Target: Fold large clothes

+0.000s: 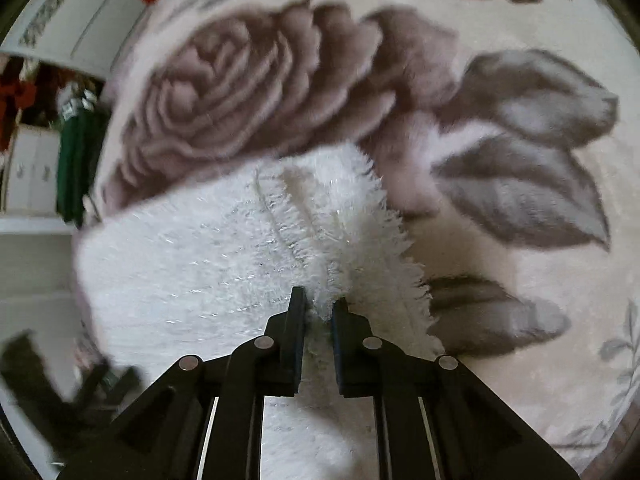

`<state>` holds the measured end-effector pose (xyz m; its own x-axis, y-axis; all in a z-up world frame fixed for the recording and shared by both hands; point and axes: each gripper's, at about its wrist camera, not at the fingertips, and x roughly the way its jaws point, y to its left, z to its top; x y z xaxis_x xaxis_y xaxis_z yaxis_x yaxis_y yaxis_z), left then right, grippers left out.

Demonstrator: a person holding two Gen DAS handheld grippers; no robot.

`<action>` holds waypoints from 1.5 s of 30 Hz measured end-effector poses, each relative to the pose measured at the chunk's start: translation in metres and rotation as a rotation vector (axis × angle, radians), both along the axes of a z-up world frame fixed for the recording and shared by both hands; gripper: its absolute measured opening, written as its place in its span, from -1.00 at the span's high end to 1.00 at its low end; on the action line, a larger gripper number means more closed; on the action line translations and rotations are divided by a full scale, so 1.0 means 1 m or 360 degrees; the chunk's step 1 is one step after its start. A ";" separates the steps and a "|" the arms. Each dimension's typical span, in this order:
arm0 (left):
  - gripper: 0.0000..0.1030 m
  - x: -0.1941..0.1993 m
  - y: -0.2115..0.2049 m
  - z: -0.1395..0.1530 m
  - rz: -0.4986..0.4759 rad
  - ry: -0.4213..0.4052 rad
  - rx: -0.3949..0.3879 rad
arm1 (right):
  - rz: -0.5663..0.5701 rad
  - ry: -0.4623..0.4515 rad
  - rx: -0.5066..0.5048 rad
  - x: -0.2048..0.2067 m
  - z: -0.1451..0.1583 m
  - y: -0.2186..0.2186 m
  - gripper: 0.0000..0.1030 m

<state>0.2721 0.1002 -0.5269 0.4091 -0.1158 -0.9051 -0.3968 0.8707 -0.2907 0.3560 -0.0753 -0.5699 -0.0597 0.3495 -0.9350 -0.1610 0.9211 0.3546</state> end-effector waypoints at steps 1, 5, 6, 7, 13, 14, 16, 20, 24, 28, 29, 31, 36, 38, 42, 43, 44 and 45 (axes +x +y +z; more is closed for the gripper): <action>-1.00 -0.004 0.004 0.002 0.0028 0.0009 0.0030 | 0.0024 -0.0006 -0.0016 0.000 -0.009 0.003 0.72; -1.00 -0.011 0.006 -0.002 0.0079 0.0065 0.0102 | 0.0129 -0.0041 -0.0051 0.004 -0.012 0.016 0.67; -1.00 -0.012 0.006 -0.004 0.0095 0.0073 0.0096 | 0.0163 -0.0040 -0.0055 0.004 -0.010 0.018 0.67; -1.00 -0.013 0.006 -0.006 0.0103 0.0077 0.0097 | 0.0187 -0.0028 -0.0048 0.005 -0.008 0.018 0.60; -1.00 -0.012 -0.007 -0.010 0.0068 0.0100 0.0144 | 0.0090 0.0034 0.0058 -0.012 0.031 -0.011 0.30; -1.00 -0.012 -0.010 -0.012 0.0060 0.0101 0.0143 | 0.0087 0.0035 0.0090 -0.019 0.038 -0.017 0.30; -1.00 -0.014 -0.013 -0.013 0.0051 0.0095 0.0140 | 0.0118 0.0036 0.0105 -0.044 0.046 -0.027 0.30; -1.00 -0.013 -0.016 -0.019 0.0031 0.0105 0.0135 | 0.0252 0.0124 -0.0055 -0.084 0.008 -0.024 0.30; -1.00 -0.013 -0.024 -0.021 -0.0005 0.0118 0.0140 | 0.0232 0.0192 -0.0055 -0.090 -0.035 -0.022 0.25; -1.00 -0.021 -0.015 -0.013 0.0061 0.0094 0.0044 | 0.0164 0.0229 0.0090 -0.075 -0.015 -0.037 0.13; -1.00 -0.025 -0.012 -0.009 0.0089 0.0078 0.0017 | 0.0112 0.0219 0.0146 -0.071 -0.008 -0.047 -0.03; -1.00 -0.031 -0.006 -0.006 0.0131 0.0053 -0.0029 | 0.0042 0.0194 0.0213 -0.063 0.001 -0.063 -0.30; -1.00 -0.040 0.010 -0.012 0.0207 0.0009 -0.0187 | 0.0078 0.0192 0.0328 -0.040 -0.016 -0.078 -0.57; -1.00 -0.040 0.016 -0.023 0.0208 -0.0002 -0.0289 | 0.0094 0.0252 0.0473 -0.029 -0.034 -0.075 -0.64; -1.00 -0.036 0.020 -0.047 0.0181 -0.0056 -0.0573 | 0.0125 0.0397 0.0813 -0.013 -0.072 -0.065 -0.79; -0.99 -0.033 0.019 -0.054 0.0174 -0.0076 -0.0632 | 0.0138 0.0428 0.0857 -0.010 -0.082 -0.061 -0.90; -0.98 -0.030 0.018 -0.060 0.0163 -0.0104 -0.0687 | 0.0148 0.0474 0.0911 -0.008 -0.091 -0.056 -0.95; -0.96 -0.028 0.017 -0.064 0.0145 -0.0128 -0.0732 | 0.0165 0.0508 0.0939 -0.008 -0.098 -0.052 -0.96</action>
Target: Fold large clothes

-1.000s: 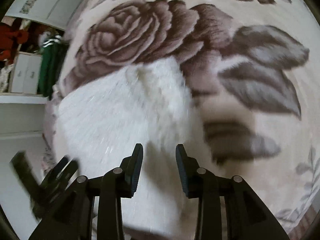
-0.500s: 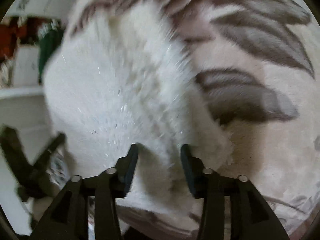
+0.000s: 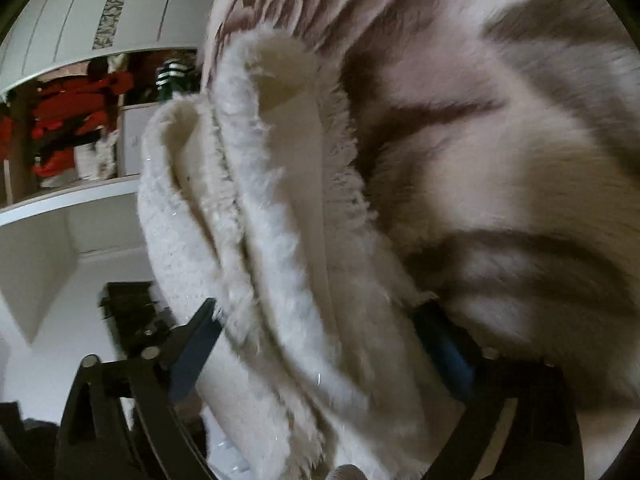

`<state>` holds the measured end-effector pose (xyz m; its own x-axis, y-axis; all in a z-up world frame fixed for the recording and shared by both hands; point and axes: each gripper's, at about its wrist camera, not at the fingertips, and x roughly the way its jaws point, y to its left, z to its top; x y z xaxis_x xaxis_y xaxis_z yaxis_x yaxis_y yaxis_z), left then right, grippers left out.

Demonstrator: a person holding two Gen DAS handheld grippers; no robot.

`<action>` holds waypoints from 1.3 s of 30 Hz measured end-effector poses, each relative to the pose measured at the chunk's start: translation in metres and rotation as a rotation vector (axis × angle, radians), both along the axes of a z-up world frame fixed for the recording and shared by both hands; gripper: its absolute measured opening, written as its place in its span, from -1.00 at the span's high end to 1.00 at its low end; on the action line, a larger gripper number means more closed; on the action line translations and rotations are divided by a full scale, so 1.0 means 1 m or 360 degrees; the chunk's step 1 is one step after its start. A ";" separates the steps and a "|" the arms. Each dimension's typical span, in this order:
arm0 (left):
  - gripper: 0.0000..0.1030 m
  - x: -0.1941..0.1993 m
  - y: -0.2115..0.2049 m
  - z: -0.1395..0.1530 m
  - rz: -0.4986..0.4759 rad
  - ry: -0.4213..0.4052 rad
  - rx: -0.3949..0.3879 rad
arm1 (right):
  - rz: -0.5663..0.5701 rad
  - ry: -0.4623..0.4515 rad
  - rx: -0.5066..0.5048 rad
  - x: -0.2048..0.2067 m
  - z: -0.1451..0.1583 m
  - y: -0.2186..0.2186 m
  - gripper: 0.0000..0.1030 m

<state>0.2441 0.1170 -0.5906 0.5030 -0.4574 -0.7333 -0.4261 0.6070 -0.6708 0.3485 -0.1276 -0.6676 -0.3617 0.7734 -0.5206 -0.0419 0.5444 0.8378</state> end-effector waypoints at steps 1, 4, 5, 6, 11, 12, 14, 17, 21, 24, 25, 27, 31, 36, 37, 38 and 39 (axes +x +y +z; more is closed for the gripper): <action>-0.96 0.003 -0.001 -0.003 -0.0009 -0.0021 -0.0025 | 0.0021 0.0014 0.0010 -0.001 -0.003 0.005 -0.98; -0.76 0.014 -0.006 -0.002 -0.0048 -0.0121 0.0002 | 0.0076 0.0055 0.0045 0.002 -0.008 0.015 -0.98; -0.68 0.017 -0.007 0.000 -0.0065 -0.0149 0.0028 | 0.0090 0.0056 0.0046 0.004 -0.010 0.018 -0.98; -0.61 0.020 -0.007 0.002 -0.0083 -0.0178 0.0038 | 0.0109 0.0052 0.0044 0.006 -0.011 0.022 -0.98; -0.53 0.025 0.003 0.008 -0.0103 -0.0233 0.0004 | 0.0100 0.0061 0.0063 0.003 -0.013 0.048 -0.82; -0.53 0.026 0.006 0.006 -0.0111 -0.0231 -0.0011 | 0.0080 0.0078 0.0097 -0.001 -0.011 0.053 -0.79; -0.53 0.029 0.016 0.003 -0.0144 -0.0229 -0.0043 | 0.0047 0.0119 0.0145 -0.008 -0.007 0.059 -0.72; -0.53 0.035 0.032 -0.004 -0.0220 -0.0212 -0.0100 | 0.0033 0.0250 0.0194 -0.025 -0.011 0.064 -0.72; -0.61 0.047 0.032 -0.010 -0.0355 -0.0182 -0.0179 | -0.0052 0.0212 0.0098 -0.030 -0.024 0.059 -0.73; -0.62 0.052 0.029 -0.008 -0.0381 -0.0165 -0.0203 | -0.0090 0.0197 0.0116 -0.031 -0.030 0.062 -0.80; -0.62 0.053 0.028 -0.005 -0.0385 -0.0172 -0.0181 | -0.0120 0.0212 0.0119 -0.031 -0.031 0.063 -0.80; -0.54 0.050 0.025 0.003 -0.0397 -0.0200 -0.0127 | -0.0165 0.0171 0.0102 -0.032 -0.028 0.066 -0.76; -0.43 0.051 0.021 0.018 -0.0429 -0.0223 -0.0085 | -0.0268 0.0086 0.0074 -0.040 -0.007 0.070 -0.24; -0.42 0.070 0.021 0.035 -0.0487 -0.0257 -0.0043 | -0.0392 0.0035 0.0074 -0.056 0.020 0.063 -0.08; -0.42 0.076 0.021 0.040 -0.0501 -0.0267 -0.0034 | -0.0424 0.0033 0.0088 -0.059 0.025 0.060 -0.04; -0.42 0.082 0.022 0.044 -0.0519 -0.0281 -0.0033 | -0.0458 0.0033 0.0120 -0.060 0.031 0.057 -0.02; -0.42 0.087 0.021 0.045 -0.0532 -0.0289 -0.0034 | -0.0484 0.0025 0.0137 -0.059 0.035 0.054 -0.02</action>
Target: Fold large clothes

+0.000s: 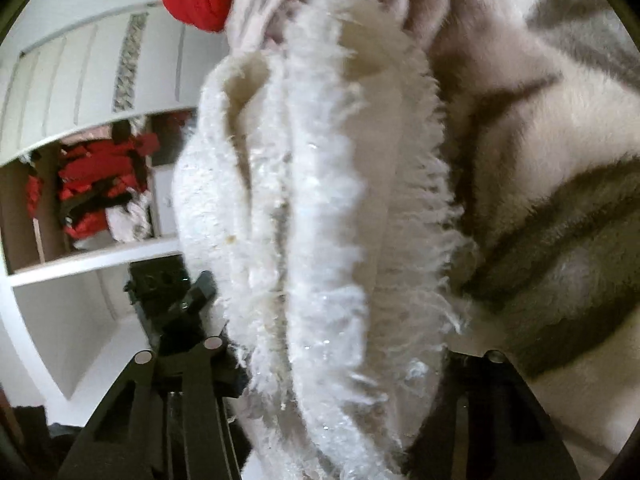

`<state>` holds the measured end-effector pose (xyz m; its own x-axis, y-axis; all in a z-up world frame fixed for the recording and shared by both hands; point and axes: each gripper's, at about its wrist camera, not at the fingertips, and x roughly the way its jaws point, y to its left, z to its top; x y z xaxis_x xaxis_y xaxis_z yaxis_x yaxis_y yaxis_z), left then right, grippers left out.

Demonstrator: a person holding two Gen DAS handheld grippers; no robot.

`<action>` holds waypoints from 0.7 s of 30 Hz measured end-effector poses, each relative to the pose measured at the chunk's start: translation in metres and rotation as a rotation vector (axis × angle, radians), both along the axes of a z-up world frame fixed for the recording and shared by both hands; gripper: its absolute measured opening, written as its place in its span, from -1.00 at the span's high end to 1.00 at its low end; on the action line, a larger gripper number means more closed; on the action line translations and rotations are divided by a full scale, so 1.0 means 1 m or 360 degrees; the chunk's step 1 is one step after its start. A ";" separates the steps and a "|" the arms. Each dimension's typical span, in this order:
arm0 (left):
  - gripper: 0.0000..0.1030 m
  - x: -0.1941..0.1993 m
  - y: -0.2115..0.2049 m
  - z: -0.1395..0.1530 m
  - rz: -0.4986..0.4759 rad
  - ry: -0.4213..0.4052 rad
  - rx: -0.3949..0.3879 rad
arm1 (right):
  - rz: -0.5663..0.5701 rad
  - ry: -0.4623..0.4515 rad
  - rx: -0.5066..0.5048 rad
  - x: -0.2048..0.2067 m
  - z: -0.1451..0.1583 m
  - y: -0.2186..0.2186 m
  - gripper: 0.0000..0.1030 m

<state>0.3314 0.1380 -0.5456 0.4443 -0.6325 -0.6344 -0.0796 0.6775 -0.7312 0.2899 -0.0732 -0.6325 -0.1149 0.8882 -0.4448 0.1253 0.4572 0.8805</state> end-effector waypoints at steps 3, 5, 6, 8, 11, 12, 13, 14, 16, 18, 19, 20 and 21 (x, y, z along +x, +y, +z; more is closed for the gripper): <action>-0.42 0.023 -0.003 0.008 -0.0056 -0.0039 0.0004 | -0.0060 -0.0063 0.0012 -0.002 0.019 -0.007 -0.02; -0.42 0.040 -0.006 0.013 -0.0093 -0.0066 0.0003 | -0.0112 -0.0096 0.0007 0.011 0.033 -0.023 -0.02; -0.42 0.050 -0.009 0.016 -0.0110 -0.0077 -0.0003 | -0.0132 -0.0107 0.0002 0.021 0.039 -0.035 -0.02; -0.42 0.072 -0.014 0.021 -0.0144 -0.0106 -0.0019 | -0.0173 -0.0133 -0.0014 0.040 0.048 -0.052 -0.02; -0.42 0.105 -0.019 0.028 -0.0184 -0.0151 -0.0049 | -0.0228 -0.0180 -0.0028 0.067 0.067 -0.088 -0.02; -0.42 0.116 -0.019 0.030 -0.0197 -0.0162 -0.0057 | -0.0247 -0.0198 -0.0030 0.085 0.075 -0.106 -0.02; -0.42 0.132 -0.023 0.032 -0.0211 -0.0174 -0.0059 | -0.0266 -0.0218 -0.0032 0.098 0.081 -0.114 -0.02; -0.42 0.143 -0.025 0.033 -0.0223 -0.0185 -0.0058 | -0.0282 -0.0237 -0.0040 0.112 0.085 -0.122 -0.02; -0.42 0.177 -0.031 0.034 -0.0256 -0.0206 -0.0056 | -0.0322 -0.0266 -0.0052 0.154 0.094 -0.150 -0.02; -0.42 0.214 -0.037 0.029 -0.0289 -0.0207 -0.0057 | -0.0348 -0.0286 -0.0065 0.192 0.097 -0.159 -0.02; -0.42 0.233 -0.039 0.025 -0.0305 -0.0199 -0.0060 | -0.0366 -0.0290 -0.0071 0.217 0.094 -0.166 -0.02; -0.42 0.251 -0.040 0.018 -0.0316 -0.0185 -0.0064 | -0.0371 -0.0297 -0.0080 0.235 0.092 -0.162 -0.02; -0.42 0.273 -0.042 0.008 -0.0330 -0.0160 -0.0067 | -0.0392 -0.0296 -0.0098 0.261 0.085 -0.168 -0.02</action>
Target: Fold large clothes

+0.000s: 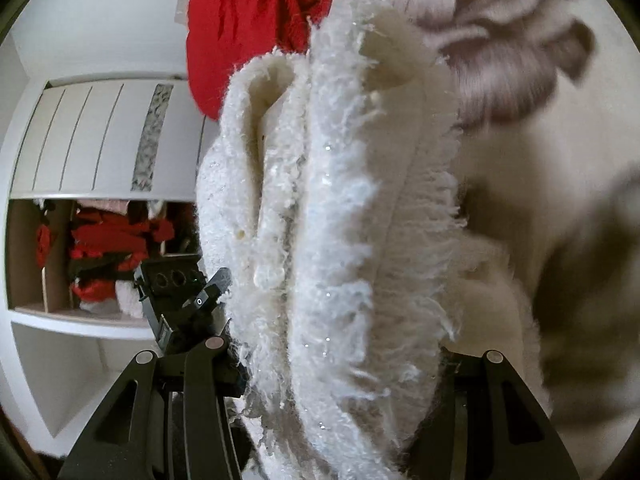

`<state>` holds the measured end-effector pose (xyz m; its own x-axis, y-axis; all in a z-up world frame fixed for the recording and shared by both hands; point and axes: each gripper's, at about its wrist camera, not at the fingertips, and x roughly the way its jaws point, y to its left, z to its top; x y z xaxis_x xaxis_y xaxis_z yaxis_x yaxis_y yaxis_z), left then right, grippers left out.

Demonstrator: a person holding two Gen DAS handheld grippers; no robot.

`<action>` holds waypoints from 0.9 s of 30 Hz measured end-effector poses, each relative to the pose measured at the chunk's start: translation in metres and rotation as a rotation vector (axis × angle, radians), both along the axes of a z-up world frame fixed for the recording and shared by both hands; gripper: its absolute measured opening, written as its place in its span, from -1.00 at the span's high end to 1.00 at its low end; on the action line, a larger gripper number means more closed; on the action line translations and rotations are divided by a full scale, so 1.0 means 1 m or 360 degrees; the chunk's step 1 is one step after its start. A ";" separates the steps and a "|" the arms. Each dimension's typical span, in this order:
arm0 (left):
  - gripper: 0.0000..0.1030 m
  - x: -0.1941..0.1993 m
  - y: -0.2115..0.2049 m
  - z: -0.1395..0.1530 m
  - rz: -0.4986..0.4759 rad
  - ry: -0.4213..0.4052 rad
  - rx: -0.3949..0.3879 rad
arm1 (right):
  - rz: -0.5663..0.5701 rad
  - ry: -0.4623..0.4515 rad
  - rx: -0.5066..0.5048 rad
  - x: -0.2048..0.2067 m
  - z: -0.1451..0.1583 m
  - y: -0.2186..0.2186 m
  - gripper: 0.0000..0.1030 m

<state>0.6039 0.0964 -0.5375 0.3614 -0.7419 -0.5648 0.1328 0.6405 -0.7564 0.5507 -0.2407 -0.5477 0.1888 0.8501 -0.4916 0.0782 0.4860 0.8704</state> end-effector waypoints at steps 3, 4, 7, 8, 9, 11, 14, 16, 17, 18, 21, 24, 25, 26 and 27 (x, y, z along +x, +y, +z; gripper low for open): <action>-0.42 0.053 -0.002 -0.036 -0.0039 0.0079 0.0022 | -0.0041 0.0038 -0.0029 0.062 -0.032 -0.009 -0.02; -0.42 0.068 -0.002 -0.050 -0.0048 0.0116 0.0026 | -0.0043 0.0047 -0.0040 0.076 -0.044 -0.006 -0.02; -0.43 0.091 -0.004 -0.072 -0.0091 0.0146 0.0015 | -0.0080 0.0100 -0.0047 0.110 -0.081 -0.005 -0.02; -0.47 0.093 -0.006 -0.075 -0.0114 0.0141 0.0026 | -0.0092 0.0113 -0.0045 0.117 -0.092 -0.005 -0.02; -0.53 0.096 -0.007 -0.074 -0.0137 0.0131 0.0038 | -0.0095 0.0124 -0.0044 0.121 -0.102 -0.008 -0.04; -0.62 0.093 -0.011 -0.075 -0.0182 0.0119 0.0059 | -0.0080 0.0123 -0.0081 0.122 -0.116 -0.009 -0.15; -0.62 0.088 -0.018 -0.066 -0.0195 0.0132 0.0099 | -0.0067 0.0117 -0.0172 0.119 -0.124 -0.005 -0.39; -0.62 0.089 -0.021 -0.052 -0.0172 0.0122 0.0165 | -0.0095 0.0150 -0.0200 0.117 -0.124 -0.010 -0.42; -0.62 0.083 -0.023 -0.042 -0.0159 0.0121 0.0225 | -0.0100 0.0156 -0.0212 0.116 -0.119 -0.008 -0.43; -0.62 0.082 -0.022 -0.038 -0.0144 0.0123 0.0261 | -0.0100 0.0158 -0.0255 0.114 -0.111 -0.006 -0.45; -0.62 0.067 -0.021 -0.021 -0.0076 0.0114 0.0423 | -0.0061 0.0106 -0.0480 0.104 -0.068 0.022 -0.48; -0.66 0.042 -0.023 -0.006 0.0017 0.0073 0.0623 | -0.0037 0.0053 -0.0791 0.086 -0.039 0.030 -0.65; -0.67 0.031 -0.025 0.001 0.0052 0.0048 0.0715 | -0.0041 0.0002 -0.0967 0.076 -0.026 0.035 -0.66; -0.71 0.022 -0.028 0.006 0.0078 0.0022 0.0793 | -0.0035 -0.0020 -0.1103 0.069 -0.019 0.039 -0.69; -0.81 0.011 -0.032 0.013 0.0104 -0.0015 0.0892 | -0.0035 -0.0031 -0.1178 0.059 -0.014 0.050 -0.69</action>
<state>0.6145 0.0648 -0.5243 0.4035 -0.3049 -0.8627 0.0842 0.9512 -0.2968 0.6100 -0.1906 -0.5615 0.2168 0.2931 -0.9312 0.0825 0.9449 0.3167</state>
